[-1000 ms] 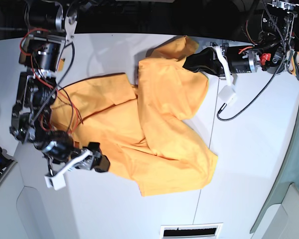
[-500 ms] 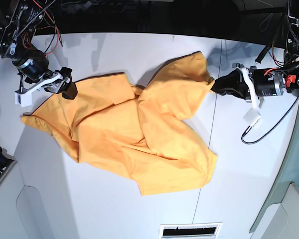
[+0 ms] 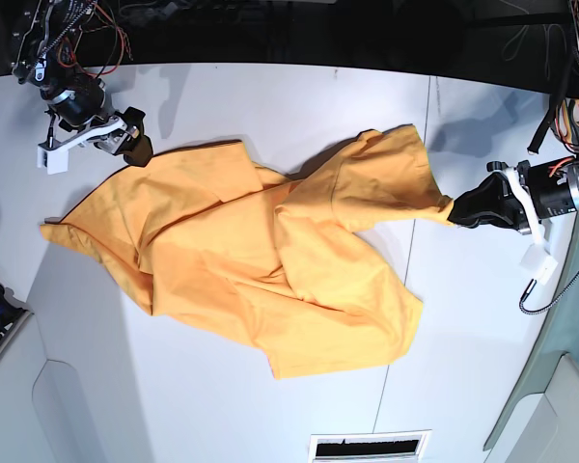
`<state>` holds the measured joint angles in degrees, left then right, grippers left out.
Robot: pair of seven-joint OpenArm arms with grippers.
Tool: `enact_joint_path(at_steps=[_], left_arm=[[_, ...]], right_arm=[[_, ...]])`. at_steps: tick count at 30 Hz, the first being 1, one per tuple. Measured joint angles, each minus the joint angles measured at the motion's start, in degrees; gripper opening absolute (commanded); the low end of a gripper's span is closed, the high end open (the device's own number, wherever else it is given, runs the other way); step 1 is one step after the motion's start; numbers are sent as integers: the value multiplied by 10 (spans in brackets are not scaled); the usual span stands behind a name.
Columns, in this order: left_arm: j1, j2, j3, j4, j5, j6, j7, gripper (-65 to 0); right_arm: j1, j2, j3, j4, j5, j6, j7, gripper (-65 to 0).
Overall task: Layout the t-shirt on the table in an organized manner, then fold the t-shirt properly
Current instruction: 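Lower the shirt and drag it apart with both grippers along the table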
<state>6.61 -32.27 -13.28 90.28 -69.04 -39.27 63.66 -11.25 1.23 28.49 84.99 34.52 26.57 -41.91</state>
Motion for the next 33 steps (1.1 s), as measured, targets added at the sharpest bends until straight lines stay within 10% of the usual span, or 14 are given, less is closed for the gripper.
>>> enact_joint_path(at_steps=[11, 17, 33], left_arm=[[-11, -11, -1, 0, 2, 0, 0, -650], [-21, -16, -1, 0, 22, 0, -3, -650], [-55, -79, -2, 0, 78, 0, -27, -650]], right_arm=[[54, -38, -76, -7, -50, -17, 6, -210], [86, -36, -76, -7, -65, -17, 7, -650], [89, 34, 33, 95, -27, 39, -131, -650]])
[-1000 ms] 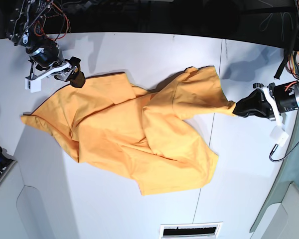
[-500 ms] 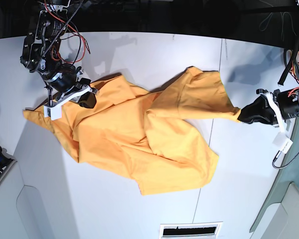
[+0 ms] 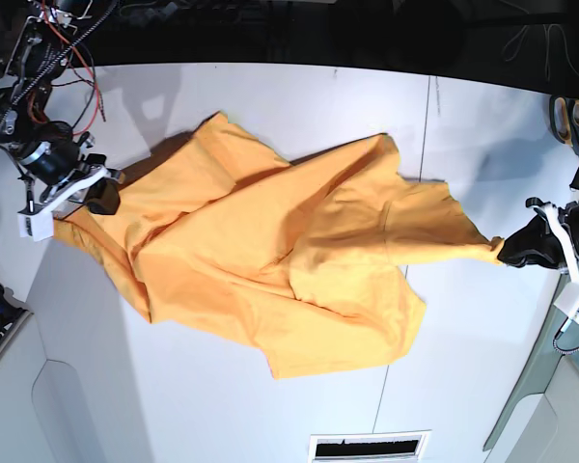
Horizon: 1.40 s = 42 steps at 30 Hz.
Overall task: Layout the t-shirt on the table in an organized manner, then fold the t-shirt properly
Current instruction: 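Lower the shirt and drag it apart with both grippers along the table, then release the shirt with both grippers and move them back over it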
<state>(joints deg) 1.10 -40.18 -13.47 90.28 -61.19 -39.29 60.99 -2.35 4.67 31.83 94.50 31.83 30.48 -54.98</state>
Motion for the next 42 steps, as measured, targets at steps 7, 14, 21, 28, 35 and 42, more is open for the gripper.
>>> enact_joint_path(at_steps=[7, 14, 21, 28, 35, 42], left_arm=[[0, 0, 0, 0, 45, 0, -1, -650], [33, -1, -1, -12, 47, 0, -6, -650], [135, -1, -1, -14, 17, -2, -8, -650], [218, 4, -1, -14, -38, -2, 15, -650], [229, 39, -1, -14, -153, -2, 89, -413], [199, 36, -50, 31, -214, -2, 121, -378]], right_arm=[[-7, 67, 62, 0, 35, 0, -32, -650], [-31, 96, 84, 0, 31, 0, -32, -650], [-35, 96, 88, 0, 7, -5, -27, -650], [-35, 96, 88, 0, 3, -5, -17, -650], [-35, 96, 88, 0, 15, -7, -6, -554], [-35, 96, 88, 0, 62, -7, -6, -498]])
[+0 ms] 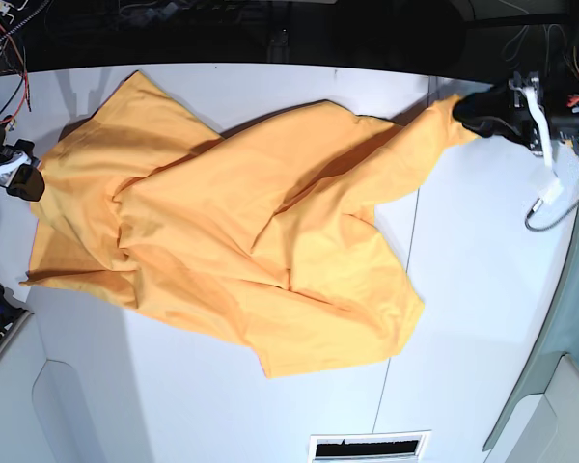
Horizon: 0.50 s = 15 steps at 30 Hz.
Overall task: Layout the t-shirt on the table in an organized manner, then fold the t-shirt properly
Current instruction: 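Release the shirt with both grippers and move them back over it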
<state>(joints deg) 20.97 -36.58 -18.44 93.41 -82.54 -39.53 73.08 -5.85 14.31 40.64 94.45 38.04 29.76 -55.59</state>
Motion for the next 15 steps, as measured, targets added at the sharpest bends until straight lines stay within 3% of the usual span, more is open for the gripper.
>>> enact_joint_path(at_steps=[5, 7, 9, 12, 15], left_arm=[[-45, -7, -54, 38, -4, 0, -11, -378], [-63, -6, -51, 38, 27, 0, -23, -378], [-82, -4, -29, 37, 62, 0, -49, -373], [-112, 12, 28, 30, 130, 0, -119, -286], [-148, 34, 94, -7, 210, 0, -178, -258]], right_arm=[[2, -1, 0, 2, 45, 24, 0, -498], [11, -10, 0, 3, 47, 26, -3, -492], [20, -24, -12, 3, 50, 26, -6, -435], [30, -50, -55, 3, 32, 26, -1, -346], [33, -80, -122, 1, -29, 26, 35, -335]])
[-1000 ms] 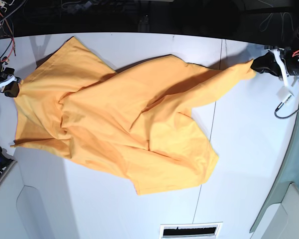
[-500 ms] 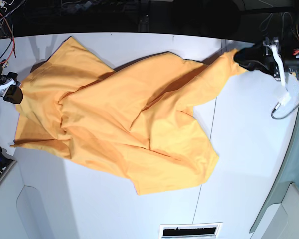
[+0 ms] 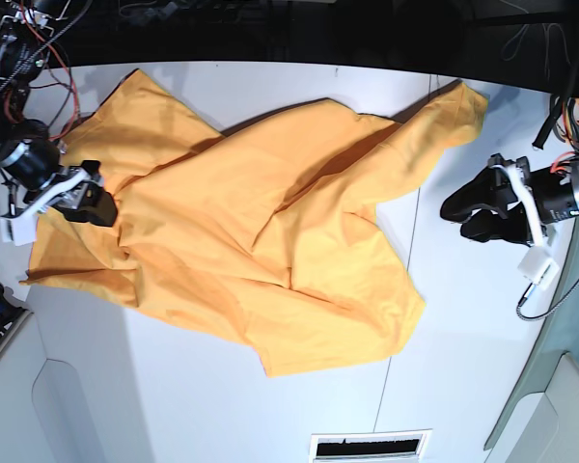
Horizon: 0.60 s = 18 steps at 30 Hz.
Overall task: Layout the t-shirt on the table in an organized manner, then fold the t-shirt properly
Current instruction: 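Release the shirt with both grippers and move them back over it, then grasp the shirt edges with both grippers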
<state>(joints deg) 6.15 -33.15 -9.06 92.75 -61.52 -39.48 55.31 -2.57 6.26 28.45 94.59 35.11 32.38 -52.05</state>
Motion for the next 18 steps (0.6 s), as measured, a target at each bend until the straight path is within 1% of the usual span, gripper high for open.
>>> enact_joint_path(at_steps=[1, 3, 7, 10, 13, 14, 16, 18], left_arm=[[-16, 8, 19, -20, 18, 0, -20, -258], [-57, 26, 51, -70, 51, 0, -38, -258], [-133, 64, 92, -188, 90, 0, -63, -258], [-177, 93, 122, -280, 129, 1, -76, -258], [-214, 120, 130, -361, 154, 1, -96, -258], [-223, 125, 129, -382, 163, 2, -109, -258], [-235, 131, 129, -417, 178, 25, -131, -258], [-242, 131, 128, -438, 171, 26, -137, -259]], right_arm=[[2, -11, -22, -3, -26, 0, 5, -335], [5, -30, -66, -13, -67, 0, 13, -335], [6, -57, -139, -31, -101, 2, 22, -336], [6, -61, -180, -52, -116, 0, 30, -336], [6, -61, -209, -68, -116, -4, 40, -335], [5, -61, -215, -69, -117, -4, 40, -336], [4, -61, -222, -69, -116, -4, 40, -336], [4, -61, -222, -69, -116, -4, 40, -336]])
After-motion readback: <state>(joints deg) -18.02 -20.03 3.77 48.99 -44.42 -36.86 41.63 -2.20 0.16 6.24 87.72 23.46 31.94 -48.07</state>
